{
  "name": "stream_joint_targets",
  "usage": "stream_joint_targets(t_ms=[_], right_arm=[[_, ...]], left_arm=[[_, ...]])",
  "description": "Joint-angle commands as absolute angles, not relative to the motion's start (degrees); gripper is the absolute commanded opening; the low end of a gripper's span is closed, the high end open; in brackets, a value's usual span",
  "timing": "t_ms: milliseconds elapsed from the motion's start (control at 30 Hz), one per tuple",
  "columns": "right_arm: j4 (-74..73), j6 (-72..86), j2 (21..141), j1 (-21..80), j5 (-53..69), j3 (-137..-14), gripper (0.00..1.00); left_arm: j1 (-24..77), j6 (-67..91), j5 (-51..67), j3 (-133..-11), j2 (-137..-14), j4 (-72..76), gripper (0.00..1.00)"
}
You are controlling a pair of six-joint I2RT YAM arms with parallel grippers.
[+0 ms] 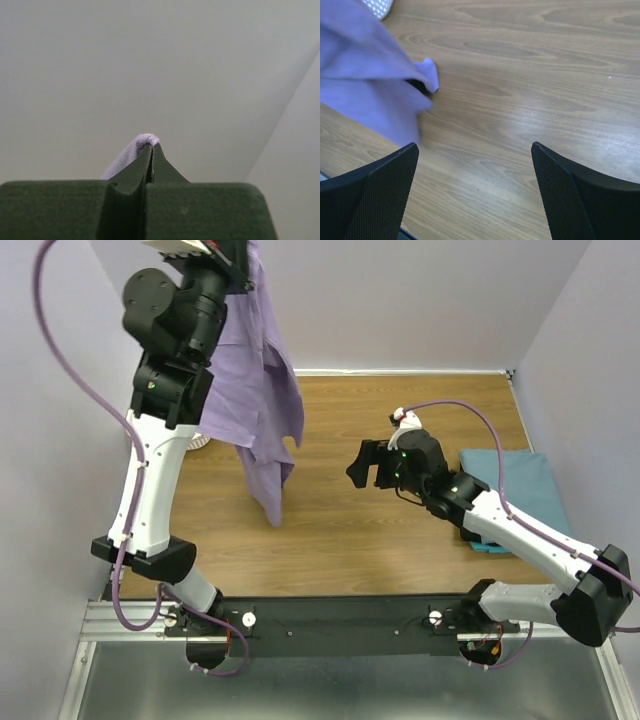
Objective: Fold and stack the t-shirts
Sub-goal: Move the tshirt to the center of the board
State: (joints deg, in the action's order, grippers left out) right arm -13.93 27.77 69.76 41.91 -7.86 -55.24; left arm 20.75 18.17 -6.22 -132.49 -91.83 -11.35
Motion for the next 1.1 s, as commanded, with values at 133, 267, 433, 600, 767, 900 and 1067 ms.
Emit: stream_joint_targets(t_ms=[133,267,433,600,767,900,1067], right_arm=[[-14.4,24.8,65.2,41.9,-11.2,-55.4,1.0],[-9.5,22.1,64.3,41.9,-9.7,-55.2,1.0],[-2.6,18.3,65.0,41.9,-15.0,-54.9,1.0],[6.5,16.3,69.7,41.9,-11.6,-55.3,0.99],[11.9,15.7,77.9,42.0,-4.2,-58.5,0.94],[17.6,17.6,81.9,42.2,-0.4,-59.4,0.89],[19.2,18.1,81.3,43.8,1.1,-58.5,0.89]], left_arm=[[26.9,15.7,-3.3,-125.5,-87.1,-9.9,0.0],[27.5,16.5,-2.1,-120.2,-83.6,-8.4,0.0],[27.7,17.8,-1.0,-114.2,-79.4,-6.9,0.0],[27.7,18.1,-0.3,-111.1,-77.1,-6.9,0.0],[27.7,18.1,1.8,-108.4,-74.8,-7.0,0.0],[27.6,17.5,1.6,-107.2,-73.7,-7.6,0.0],[27.7,17.1,1.1,-105.6,-72.2,-7.9,0.0]])
